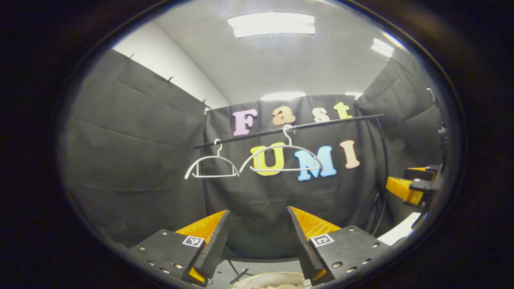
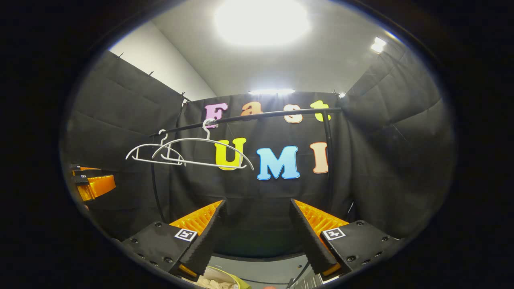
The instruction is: Grasp the clothes on the hanger with both hands and then place them into the laundry hamper below.
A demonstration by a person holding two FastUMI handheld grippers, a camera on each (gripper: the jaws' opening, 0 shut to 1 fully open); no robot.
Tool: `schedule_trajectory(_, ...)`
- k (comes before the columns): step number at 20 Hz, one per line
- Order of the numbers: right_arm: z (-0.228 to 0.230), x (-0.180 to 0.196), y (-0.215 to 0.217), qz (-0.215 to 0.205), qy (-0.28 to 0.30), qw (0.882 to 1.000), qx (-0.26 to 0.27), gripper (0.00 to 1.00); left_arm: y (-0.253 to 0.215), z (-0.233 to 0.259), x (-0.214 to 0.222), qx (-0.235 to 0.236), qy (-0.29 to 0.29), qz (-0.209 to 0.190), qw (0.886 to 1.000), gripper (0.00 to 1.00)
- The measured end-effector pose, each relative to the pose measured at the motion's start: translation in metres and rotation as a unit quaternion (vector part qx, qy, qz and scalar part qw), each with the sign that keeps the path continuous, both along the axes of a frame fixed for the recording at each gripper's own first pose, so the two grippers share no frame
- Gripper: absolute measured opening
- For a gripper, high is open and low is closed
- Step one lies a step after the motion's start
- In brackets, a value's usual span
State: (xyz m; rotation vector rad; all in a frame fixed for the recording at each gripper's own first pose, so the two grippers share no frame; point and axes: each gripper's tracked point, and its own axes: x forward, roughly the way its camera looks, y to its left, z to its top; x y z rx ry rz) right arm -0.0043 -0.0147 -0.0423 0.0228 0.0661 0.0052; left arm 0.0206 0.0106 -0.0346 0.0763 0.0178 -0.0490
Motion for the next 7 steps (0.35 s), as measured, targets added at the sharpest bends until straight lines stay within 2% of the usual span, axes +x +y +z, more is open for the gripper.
schedule_trajectory(3,0.0009,0.0021,-0.0011,0.001,-0.003,1.0,-0.001,0.98,0.0007,0.0,0.0007,-0.001,-0.001,0.002,1.0,0.81)
schedule_trajectory(4,0.0007,0.0033,-0.0017,0.001,-0.003,1.0,-0.004,0.92,0.0003,-0.0008,0.0022,-0.002,-0.002,0.002,1.0,0.81)
schedule_trajectory(7,0.0012,0.0031,-0.0044,0.0,-0.002,1.0,-0.004,0.92,-0.0012,-0.0022,0.0038,-0.001,0.0,0.002,1.0,0.81)
